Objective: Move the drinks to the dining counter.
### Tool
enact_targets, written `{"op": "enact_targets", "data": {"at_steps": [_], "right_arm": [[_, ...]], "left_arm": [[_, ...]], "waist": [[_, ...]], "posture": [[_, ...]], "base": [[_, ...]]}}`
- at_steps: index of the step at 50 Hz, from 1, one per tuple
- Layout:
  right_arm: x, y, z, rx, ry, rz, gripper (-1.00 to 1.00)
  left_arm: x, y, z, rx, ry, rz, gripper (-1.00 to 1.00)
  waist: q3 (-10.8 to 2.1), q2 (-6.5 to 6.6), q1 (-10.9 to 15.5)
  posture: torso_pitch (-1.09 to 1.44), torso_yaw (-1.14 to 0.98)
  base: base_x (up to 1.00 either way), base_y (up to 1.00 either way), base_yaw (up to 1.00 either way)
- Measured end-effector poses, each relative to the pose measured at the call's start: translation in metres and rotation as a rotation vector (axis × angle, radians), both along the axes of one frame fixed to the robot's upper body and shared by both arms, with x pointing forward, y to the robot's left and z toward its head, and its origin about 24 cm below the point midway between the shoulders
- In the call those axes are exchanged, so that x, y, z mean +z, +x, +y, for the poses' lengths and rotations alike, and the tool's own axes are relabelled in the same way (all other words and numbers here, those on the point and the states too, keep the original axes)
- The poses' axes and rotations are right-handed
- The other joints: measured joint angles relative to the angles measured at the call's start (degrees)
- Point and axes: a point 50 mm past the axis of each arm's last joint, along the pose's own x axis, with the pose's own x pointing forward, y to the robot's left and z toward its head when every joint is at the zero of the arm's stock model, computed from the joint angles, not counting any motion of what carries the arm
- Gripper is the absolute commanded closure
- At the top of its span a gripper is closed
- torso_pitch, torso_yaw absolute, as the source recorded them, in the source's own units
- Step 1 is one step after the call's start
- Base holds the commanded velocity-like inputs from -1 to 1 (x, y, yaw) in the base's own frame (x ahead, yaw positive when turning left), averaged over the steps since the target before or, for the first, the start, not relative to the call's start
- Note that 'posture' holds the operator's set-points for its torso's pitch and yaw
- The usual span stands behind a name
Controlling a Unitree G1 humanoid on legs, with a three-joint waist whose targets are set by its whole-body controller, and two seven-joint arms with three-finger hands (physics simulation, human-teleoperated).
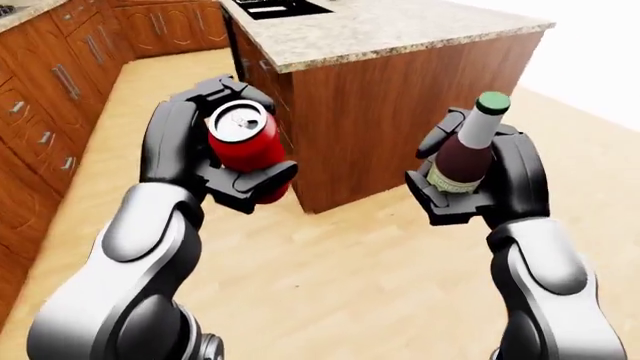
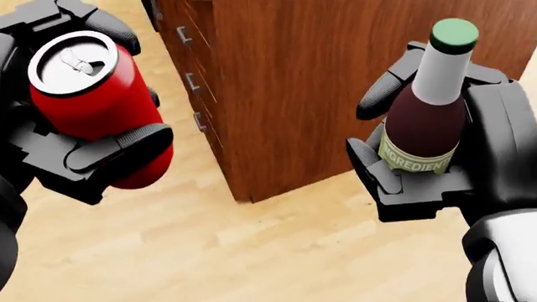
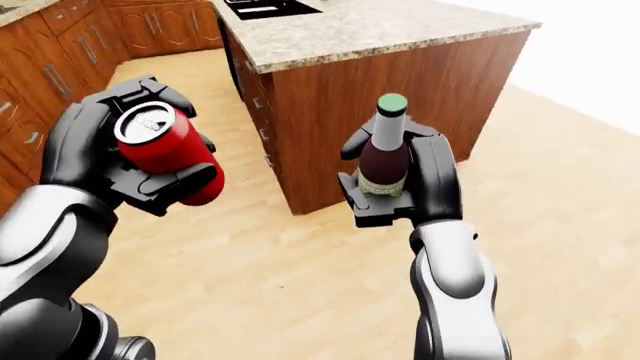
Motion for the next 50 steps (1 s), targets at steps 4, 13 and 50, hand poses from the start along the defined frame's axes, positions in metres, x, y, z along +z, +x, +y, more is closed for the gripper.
{"op": "enact_targets", "data": {"at_steps": [4,13,50], "right_arm": [[0.002,-0.001,0.000,0.008,0.000,-0.007,1.00],[0.009,0.005,-0.013,-0.083,0.067,0.005,1.00],[0.059,-0.001,0.007,0.070,0.066,-0.095,1.00]], "left_arm": [[0.002,0.000,0.000,0.008,0.001,-0.008,1.00],[0.003,0.000,-0.008,-0.037,0.011,-0.001,1.00],[0.054,-0.004,-0.005,-0.040,0.051,-0.074,1.00]], "waist": [[-0.10,-2.85,0.3],[3.22,-4.17,-2.1],[2.73,-0.35,-1.7]], "posture": [[0.00,0.00],[0.00,0.00],[0.00,0.00]], "base": [[0.00,0.00,1.00],[0.26,-0.05,0.00],[0.84,-0.15,0.00]]}}
